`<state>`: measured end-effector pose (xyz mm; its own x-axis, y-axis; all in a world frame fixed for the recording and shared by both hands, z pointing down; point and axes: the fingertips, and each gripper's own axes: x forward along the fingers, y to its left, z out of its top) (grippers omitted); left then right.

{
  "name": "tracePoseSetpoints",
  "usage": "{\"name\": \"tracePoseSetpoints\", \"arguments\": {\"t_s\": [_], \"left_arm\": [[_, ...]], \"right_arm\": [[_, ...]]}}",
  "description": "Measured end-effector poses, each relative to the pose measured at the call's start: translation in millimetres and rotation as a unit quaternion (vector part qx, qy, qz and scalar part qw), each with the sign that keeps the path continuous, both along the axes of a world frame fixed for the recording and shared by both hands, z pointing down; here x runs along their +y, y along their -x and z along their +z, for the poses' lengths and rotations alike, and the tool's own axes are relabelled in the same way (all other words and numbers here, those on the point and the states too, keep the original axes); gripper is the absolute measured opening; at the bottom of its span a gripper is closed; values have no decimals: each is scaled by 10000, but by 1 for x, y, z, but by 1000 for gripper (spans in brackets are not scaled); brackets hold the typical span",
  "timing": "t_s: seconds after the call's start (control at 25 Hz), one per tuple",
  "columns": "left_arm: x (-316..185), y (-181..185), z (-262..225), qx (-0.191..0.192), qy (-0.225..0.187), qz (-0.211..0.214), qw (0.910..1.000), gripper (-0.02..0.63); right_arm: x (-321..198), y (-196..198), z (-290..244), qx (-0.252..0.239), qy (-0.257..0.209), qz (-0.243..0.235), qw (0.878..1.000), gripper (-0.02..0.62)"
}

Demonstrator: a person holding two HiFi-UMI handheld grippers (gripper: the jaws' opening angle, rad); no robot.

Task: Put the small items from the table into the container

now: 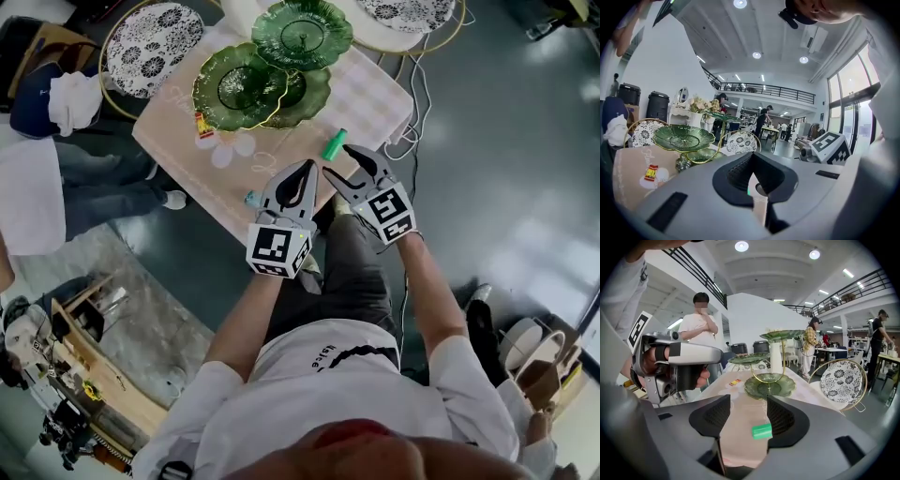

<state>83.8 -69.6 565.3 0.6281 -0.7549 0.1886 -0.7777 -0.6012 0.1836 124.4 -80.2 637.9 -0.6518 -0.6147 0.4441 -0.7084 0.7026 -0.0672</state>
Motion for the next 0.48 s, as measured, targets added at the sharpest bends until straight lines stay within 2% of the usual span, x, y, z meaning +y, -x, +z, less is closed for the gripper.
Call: {"name": "tracePoseSetpoints", "arguments": {"t_s": [0.32, 0.48], "left_arm": [[-14, -3, 37, -44, 239, -141, 9996, 6], [-18, -5, 43, -73, 263, -159, 9995, 6]], "right_arm": [[-16, -12, 65, 542, 402, -355, 9971, 351], [-24, -15, 90, 721, 586, -477, 9945, 390]]}}
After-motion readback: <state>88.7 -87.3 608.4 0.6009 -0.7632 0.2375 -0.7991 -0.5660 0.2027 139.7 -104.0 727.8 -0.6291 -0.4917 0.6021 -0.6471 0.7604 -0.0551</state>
